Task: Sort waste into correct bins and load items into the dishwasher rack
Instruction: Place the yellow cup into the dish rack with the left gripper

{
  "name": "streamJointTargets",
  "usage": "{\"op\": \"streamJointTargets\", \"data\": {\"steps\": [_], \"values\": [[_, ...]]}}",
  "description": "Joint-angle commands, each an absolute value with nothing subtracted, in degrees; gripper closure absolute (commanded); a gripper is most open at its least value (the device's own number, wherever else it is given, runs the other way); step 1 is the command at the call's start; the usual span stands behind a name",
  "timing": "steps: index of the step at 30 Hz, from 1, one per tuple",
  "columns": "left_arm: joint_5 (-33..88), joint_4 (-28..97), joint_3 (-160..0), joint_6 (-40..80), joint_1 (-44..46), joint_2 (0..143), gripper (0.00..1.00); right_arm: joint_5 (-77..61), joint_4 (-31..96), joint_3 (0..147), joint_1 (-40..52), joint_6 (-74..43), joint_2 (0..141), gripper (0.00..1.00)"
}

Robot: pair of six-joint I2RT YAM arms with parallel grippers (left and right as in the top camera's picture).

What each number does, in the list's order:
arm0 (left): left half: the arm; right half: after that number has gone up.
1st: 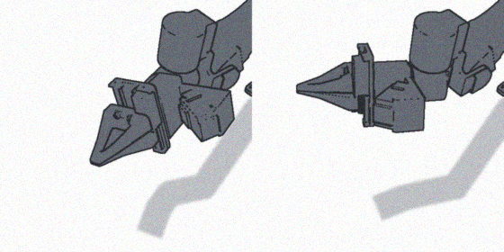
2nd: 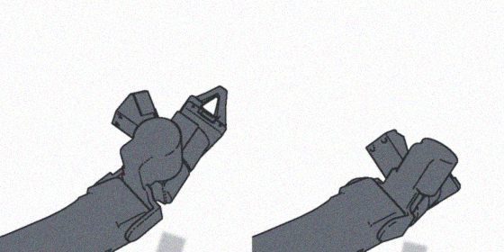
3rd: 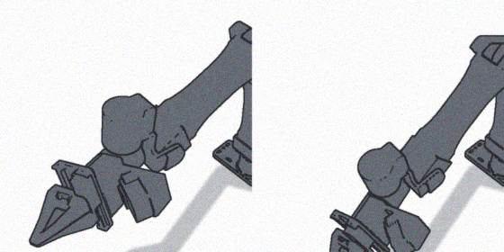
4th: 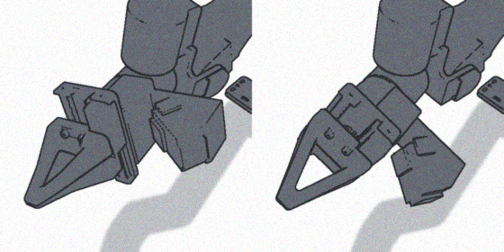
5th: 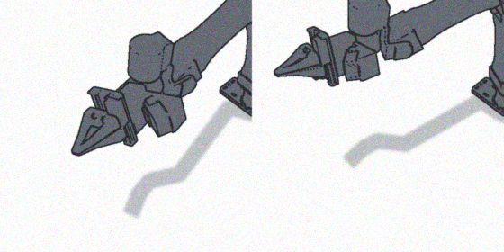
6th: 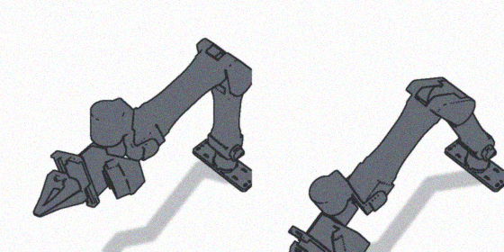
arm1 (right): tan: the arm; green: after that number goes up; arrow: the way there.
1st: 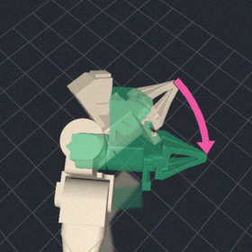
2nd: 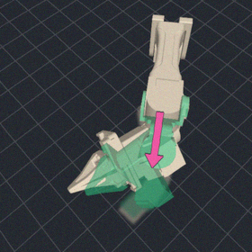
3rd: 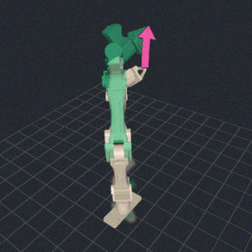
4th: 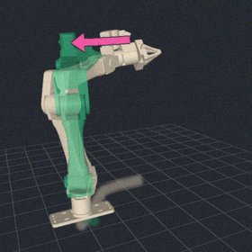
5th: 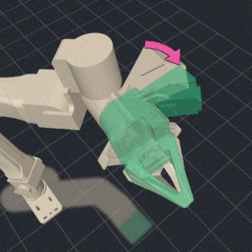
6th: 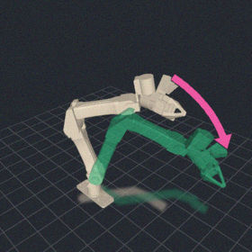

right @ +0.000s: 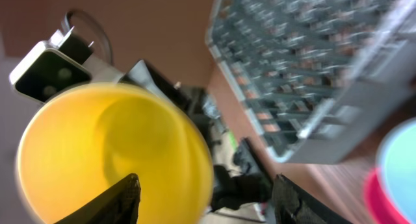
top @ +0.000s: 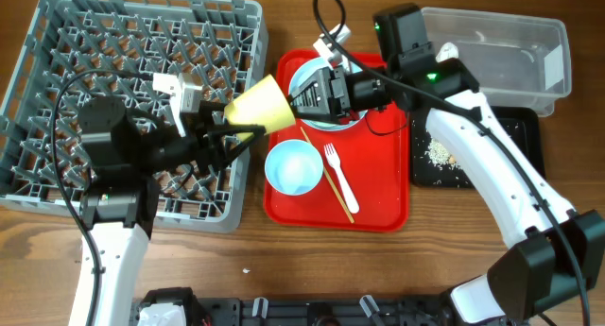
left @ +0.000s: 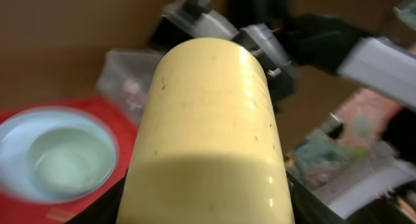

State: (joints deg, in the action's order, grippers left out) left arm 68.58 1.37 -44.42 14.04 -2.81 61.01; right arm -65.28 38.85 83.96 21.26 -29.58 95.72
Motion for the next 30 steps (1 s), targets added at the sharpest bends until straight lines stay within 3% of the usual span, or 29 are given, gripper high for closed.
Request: {"op": "streamJointTargets", "data": {"steps": [1,2,6,12,13,26,28,30], "values": [[49.2,8.5,-44.6,8.9,-3.1,61.0,0.57,-53.2,44.0,84.6,17.9,-25.8,96.0,0.34],[40.5,11.9,-44.6,9.0,-3.1,61.0,0.7,-48.7,48.6,84.6,16.5,-22.5,95.8,0.34],[24.0,20.7,-44.9,9.6,-3.3,59.0,0.96,-38.3,58.9,85.1,13.7,-15.8,93.6,0.35],[7.1,45.1,-55.1,9.6,-5.6,57.1,0.96,-13.8,74.3,87.5,8.9,-8.9,85.7,0.32],[5.2,48.1,-56.1,9.6,-5.9,57.1,0.96,-9.3,74.7,87.5,8.9,-9.0,84.8,0.0],[3.6,56.6,-56.4,9.6,-6.3,68.5,0.96,-6.2,74.4,87.5,8.9,-9.0,84.2,0.0],[3.6,55.6,-56.4,9.6,-6.3,71.9,0.9,-6.4,74.4,87.5,8.9,-9.1,84.2,0.0],[3.6,54.2,-56.4,9.6,-6.3,74.4,0.75,-6.4,74.4,87.5,8.9,-9.2,84.2,0.0]]}}
